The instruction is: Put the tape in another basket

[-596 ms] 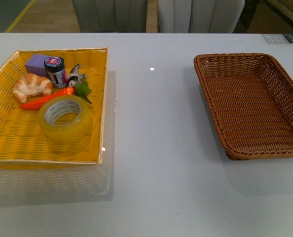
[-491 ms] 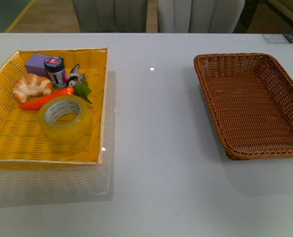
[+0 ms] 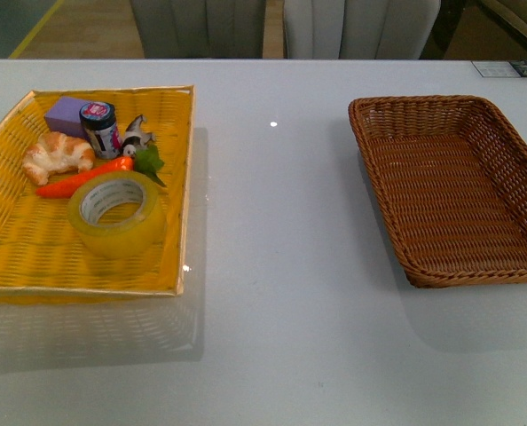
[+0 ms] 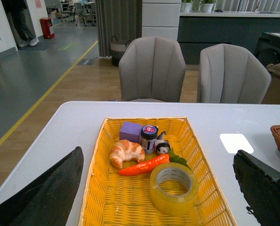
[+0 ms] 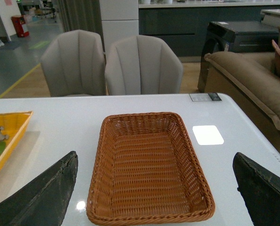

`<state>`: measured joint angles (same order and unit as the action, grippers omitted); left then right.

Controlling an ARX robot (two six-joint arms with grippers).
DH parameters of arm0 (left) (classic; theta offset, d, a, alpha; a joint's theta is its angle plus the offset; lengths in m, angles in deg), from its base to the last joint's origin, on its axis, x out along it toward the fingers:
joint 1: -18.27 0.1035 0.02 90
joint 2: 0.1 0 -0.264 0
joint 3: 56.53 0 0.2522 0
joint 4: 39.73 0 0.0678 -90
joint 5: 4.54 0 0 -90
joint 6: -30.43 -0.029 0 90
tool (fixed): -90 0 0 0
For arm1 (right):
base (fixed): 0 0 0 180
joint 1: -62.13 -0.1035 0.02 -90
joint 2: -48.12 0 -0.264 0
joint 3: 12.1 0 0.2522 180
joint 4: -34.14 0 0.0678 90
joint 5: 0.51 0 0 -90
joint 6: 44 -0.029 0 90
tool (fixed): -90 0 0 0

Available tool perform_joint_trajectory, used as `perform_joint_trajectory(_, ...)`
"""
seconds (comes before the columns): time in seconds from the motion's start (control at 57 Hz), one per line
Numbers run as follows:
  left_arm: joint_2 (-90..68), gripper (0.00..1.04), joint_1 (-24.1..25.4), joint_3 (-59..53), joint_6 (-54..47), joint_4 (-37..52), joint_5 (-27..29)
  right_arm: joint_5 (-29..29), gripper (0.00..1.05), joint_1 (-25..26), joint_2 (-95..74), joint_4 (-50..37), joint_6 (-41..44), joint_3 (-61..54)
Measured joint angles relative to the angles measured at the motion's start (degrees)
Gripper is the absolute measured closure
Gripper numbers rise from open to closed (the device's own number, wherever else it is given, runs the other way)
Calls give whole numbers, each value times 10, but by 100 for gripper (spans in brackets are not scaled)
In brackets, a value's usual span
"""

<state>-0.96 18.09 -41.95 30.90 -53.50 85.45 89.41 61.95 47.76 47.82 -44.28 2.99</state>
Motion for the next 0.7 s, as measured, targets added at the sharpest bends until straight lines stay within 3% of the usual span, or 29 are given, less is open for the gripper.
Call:
perform_joint_trajectory(0.088, -75, 9, 6, 50, 31, -115, -13, 0, 9, 0, 0, 0, 0, 0)
perform_joint_trajectory(0.14, -152, 9, 9, 78, 39, -123, -17, 0, 9, 0, 0, 0, 0, 0)
perform_joint_trajectory(0.351, -460, 9, 25, 149, 38, 102, -53, 0, 9, 0, 0, 0, 0, 0)
perform_joint_trajectory(0.491, -684, 9, 20, 199, 35, 247, -30, 0, 9, 0, 0, 0, 0, 0)
perform_joint_trajectory(0.702, -980, 9, 6, 330, 82, 285, -10, 0, 9, 0, 0, 0, 0, 0)
